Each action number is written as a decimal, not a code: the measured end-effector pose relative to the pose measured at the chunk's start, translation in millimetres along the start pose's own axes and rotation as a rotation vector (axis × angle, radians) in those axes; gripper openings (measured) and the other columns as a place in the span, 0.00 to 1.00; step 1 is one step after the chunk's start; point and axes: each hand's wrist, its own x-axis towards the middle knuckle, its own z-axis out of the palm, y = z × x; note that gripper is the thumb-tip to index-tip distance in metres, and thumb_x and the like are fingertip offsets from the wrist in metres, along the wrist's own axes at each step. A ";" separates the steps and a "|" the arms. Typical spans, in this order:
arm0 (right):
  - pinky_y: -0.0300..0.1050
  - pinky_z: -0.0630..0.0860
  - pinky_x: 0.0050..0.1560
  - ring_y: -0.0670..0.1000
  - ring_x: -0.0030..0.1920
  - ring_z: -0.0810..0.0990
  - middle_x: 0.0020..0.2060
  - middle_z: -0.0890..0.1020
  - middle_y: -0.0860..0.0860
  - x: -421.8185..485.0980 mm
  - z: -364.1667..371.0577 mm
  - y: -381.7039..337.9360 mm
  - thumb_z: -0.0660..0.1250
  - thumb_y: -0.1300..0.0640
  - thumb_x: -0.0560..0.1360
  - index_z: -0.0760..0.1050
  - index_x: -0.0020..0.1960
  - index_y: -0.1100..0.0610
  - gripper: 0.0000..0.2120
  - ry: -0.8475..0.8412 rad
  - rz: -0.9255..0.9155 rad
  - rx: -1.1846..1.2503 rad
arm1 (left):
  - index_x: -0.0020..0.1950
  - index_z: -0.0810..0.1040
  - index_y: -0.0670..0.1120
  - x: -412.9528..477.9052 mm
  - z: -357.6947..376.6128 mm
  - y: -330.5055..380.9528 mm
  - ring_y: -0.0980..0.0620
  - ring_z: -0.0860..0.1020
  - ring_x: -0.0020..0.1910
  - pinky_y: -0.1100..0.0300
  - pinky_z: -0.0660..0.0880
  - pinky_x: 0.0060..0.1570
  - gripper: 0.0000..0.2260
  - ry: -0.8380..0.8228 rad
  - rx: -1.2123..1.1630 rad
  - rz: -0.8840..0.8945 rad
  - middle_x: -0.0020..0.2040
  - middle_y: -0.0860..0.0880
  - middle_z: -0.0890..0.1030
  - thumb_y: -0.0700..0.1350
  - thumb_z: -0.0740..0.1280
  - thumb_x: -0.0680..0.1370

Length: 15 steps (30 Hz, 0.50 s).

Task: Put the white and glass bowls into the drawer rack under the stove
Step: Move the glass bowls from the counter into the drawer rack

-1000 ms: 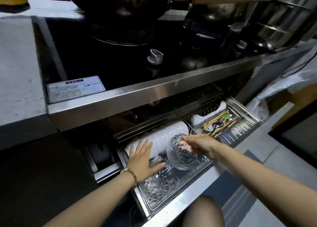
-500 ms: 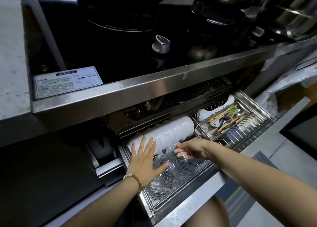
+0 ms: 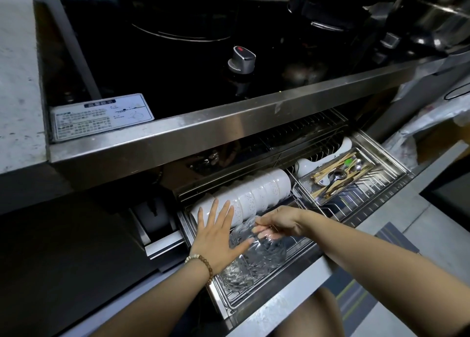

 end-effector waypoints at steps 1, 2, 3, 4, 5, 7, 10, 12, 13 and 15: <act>0.31 0.73 0.22 0.40 0.25 0.80 0.27 0.84 0.46 0.3 1.0 0.5 0.59 0.60 0.79 0.75 0.44 0.59 0.08 -0.007 -0.003 0.006 | 0.77 0.41 0.49 0.2 0.6 -0.3 0.50 0.31 0.74 0.42 0.33 0.72 0.45 0.000 0.001 -0.001 0.77 0.53 0.39 0.76 0.36 0.67; 0.31 0.74 0.23 0.40 0.25 0.80 0.27 0.84 0.46 0.6 0.6 1.4 0.60 0.60 0.79 0.75 0.44 0.60 0.08 -0.005 -0.008 0.002 | 0.77 0.41 0.49 0.3 1.2 -0.5 0.50 0.31 0.74 0.42 0.34 0.72 0.45 0.001 0.001 -0.003 0.77 0.53 0.39 0.76 0.36 0.67; 0.31 0.74 0.25 0.40 0.25 0.80 0.27 0.84 0.46 0.5 0.3 2.4 0.60 0.60 0.79 0.76 0.43 0.60 0.09 -0.003 -0.010 -0.011 | 0.77 0.41 0.49 0.6 1.6 -0.6 0.49 0.31 0.74 0.42 0.34 0.72 0.45 0.001 0.000 -0.005 0.77 0.53 0.39 0.76 0.36 0.67; 0.32 0.75 0.26 0.40 0.26 0.80 0.27 0.83 0.47 0.5 -0.6 3.7 0.60 0.61 0.79 0.76 0.43 0.60 0.09 -0.003 -0.010 -0.025 | 0.77 0.41 0.49 0.7 1.9 -0.5 0.50 0.31 0.74 0.42 0.34 0.72 0.45 0.002 -0.001 -0.005 0.77 0.53 0.39 0.76 0.36 0.67; 0.33 0.76 0.27 0.41 0.26 0.80 0.27 0.83 0.47 -0.1 -0.6 4.5 0.61 0.61 0.79 0.76 0.42 0.60 0.08 -0.007 -0.006 -0.037 | 0.77 0.41 0.49 0.8 1.9 -0.5 0.50 0.31 0.74 0.42 0.34 0.72 0.46 0.003 -0.003 -0.004 0.77 0.53 0.39 0.76 0.36 0.67; 0.34 0.77 0.30 0.42 0.26 0.81 0.27 0.83 0.48 -1.1 -0.8 5.5 0.61 0.63 0.78 0.76 0.42 0.61 0.08 -0.034 0.003 -0.058 | 0.77 0.41 0.49 0.6 2.0 -0.8 0.50 0.31 0.74 0.42 0.33 0.72 0.46 0.005 -0.007 -0.004 0.77 0.53 0.39 0.76 0.36 0.67; 0.35 0.78 0.32 0.43 0.27 0.81 0.27 0.83 0.51 -3.8 -1.8 5.1 0.62 0.64 0.77 0.76 0.41 0.61 0.08 -0.038 -0.014 -0.094 | 0.77 0.42 0.49 0.4 2.7 -1.0 0.50 0.31 0.74 0.43 0.32 0.72 0.46 0.008 -0.009 -0.005 0.77 0.53 0.40 0.76 0.35 0.67; 0.38 0.79 0.33 0.46 0.28 0.80 0.30 0.81 0.53 -5.1 -3.0 4.9 0.65 0.63 0.76 0.76 0.41 0.60 0.06 0.008 -0.043 -0.147 | 0.77 0.42 0.49 1.1 3.0 -1.3 0.50 0.31 0.74 0.43 0.32 0.72 0.46 0.008 -0.006 -0.009 0.77 0.53 0.40 0.76 0.36 0.67; 0.38 0.78 0.32 0.46 0.28 0.79 0.31 0.81 0.53 -6.9 -3.1 4.6 0.66 0.62 0.75 0.76 0.41 0.59 0.05 0.042 -0.053 -0.195 | 0.77 0.42 0.49 1.3 3.1 -1.3 0.50 0.31 0.74 0.43 0.32 0.72 0.46 0.005 -0.005 -0.010 0.77 0.53 0.40 0.76 0.36 0.67; 0.36 0.76 0.28 0.44 0.26 0.77 0.31 0.80 0.51 -11.0 -3.6 3.4 0.70 0.60 0.73 0.77 0.42 0.59 0.04 0.121 -0.087 -0.323 | 0.77 0.42 0.49 1.5 2.6 -1.1 0.50 0.31 0.74 0.43 0.32 0.72 0.46 -0.009 -0.008 -0.008 0.77 0.53 0.40 0.76 0.36 0.67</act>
